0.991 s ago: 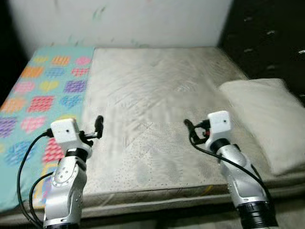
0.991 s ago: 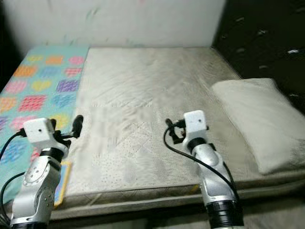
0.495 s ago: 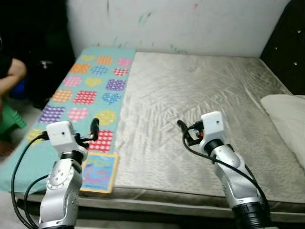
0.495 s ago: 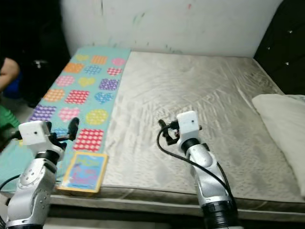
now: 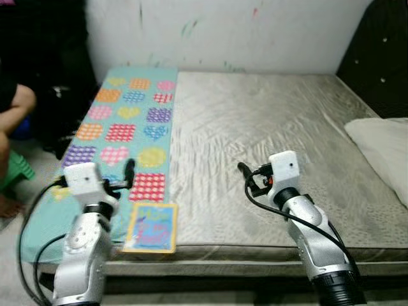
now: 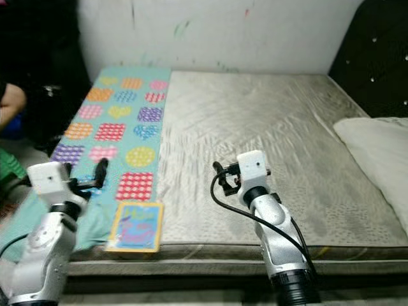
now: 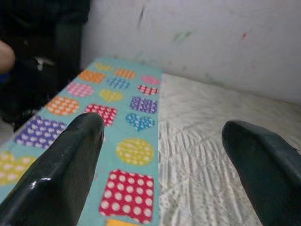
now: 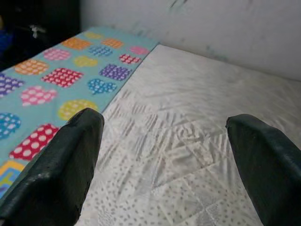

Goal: Clean up the room

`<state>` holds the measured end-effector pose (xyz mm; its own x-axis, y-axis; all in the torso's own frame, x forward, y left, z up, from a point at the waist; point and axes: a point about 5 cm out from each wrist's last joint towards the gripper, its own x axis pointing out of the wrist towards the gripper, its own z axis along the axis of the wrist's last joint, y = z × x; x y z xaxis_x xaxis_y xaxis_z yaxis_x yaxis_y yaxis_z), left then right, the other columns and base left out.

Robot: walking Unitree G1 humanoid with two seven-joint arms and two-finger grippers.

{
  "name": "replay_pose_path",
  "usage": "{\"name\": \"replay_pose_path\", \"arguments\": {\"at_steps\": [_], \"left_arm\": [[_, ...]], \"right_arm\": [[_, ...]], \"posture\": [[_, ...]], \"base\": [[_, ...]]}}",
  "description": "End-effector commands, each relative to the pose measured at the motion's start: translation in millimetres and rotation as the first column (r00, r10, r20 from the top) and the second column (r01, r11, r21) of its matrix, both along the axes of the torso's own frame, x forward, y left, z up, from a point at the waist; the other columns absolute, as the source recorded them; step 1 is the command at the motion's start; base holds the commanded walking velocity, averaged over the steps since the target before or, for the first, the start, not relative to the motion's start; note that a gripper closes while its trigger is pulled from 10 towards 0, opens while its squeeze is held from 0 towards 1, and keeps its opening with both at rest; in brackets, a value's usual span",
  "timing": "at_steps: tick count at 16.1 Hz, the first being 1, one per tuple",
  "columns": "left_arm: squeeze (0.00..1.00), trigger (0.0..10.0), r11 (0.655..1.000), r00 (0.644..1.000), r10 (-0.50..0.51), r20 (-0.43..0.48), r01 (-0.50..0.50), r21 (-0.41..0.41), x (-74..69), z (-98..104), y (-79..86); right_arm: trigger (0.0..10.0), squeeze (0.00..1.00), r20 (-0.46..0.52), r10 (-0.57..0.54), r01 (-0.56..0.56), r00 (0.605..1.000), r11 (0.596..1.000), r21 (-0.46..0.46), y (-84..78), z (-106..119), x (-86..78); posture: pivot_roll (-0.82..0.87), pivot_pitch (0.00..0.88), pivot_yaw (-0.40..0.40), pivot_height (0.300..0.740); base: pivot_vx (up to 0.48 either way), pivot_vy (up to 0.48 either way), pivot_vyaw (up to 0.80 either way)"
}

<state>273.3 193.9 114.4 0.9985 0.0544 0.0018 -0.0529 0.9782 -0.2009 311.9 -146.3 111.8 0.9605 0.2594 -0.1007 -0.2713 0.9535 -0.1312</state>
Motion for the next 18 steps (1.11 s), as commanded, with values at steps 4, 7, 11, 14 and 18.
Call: {"name": "replay_pose_path", "arguments": {"at_steps": [4,7,11,14,18], "left_arm": [[0.0,10.0,1.0,1.0,-0.013,0.016,0.013,-0.005,1.8,4.0,-7.9],[0.0,10.0,0.999,0.998,-0.042,0.04,0.043,-0.015,1.7,6.9,-10.7],[0.0,10.0,0.999,0.998,-0.042,0.04,0.043,-0.022,1.5,7.0,-11.0],[0.0,10.0,0.998,0.998,-0.052,0.046,0.053,-0.023,1.4,7.9,-11.9],[0.0,10.0,0.998,0.997,-0.062,0.047,0.063,-0.021,1.2,7.8,-12.9]], "right_arm": [[10.0,0.0,0.012,-0.012,0.012,1.0,1.0,-0.013,-7.5,3.5,1.0],[10.0,0.0,0.021,0.004,-0.003,1.0,1.0,-0.027,-5.4,4.9,1.7],[10.0,0.0,0.024,0.005,-0.004,1.0,1.0,-0.03,-5.3,5.4,1.9],[10.0,0.0,0.022,0.006,-0.006,1.0,1.0,-0.027,-5.0,5.3,2.3],[10.0,0.0,0.021,0.009,-0.009,1.0,1.0,-0.027,-4.7,4.9,2.1]], "posture": [[-0.14,0.0,-0.009,0.74],[-0.14,0.0,-0.012,0.74],[-0.14,0.0,-0.013,0.74],[-0.14,0.0,-0.013,0.74],[-0.14,0.0,-0.011,0.74]], "base": [[0.0,0.0,0.0],[0.0,0.0,0.0],[0.0,0.0,0.6],[0.0,0.0,0.0],[0.259,0.0,0.0]]}}
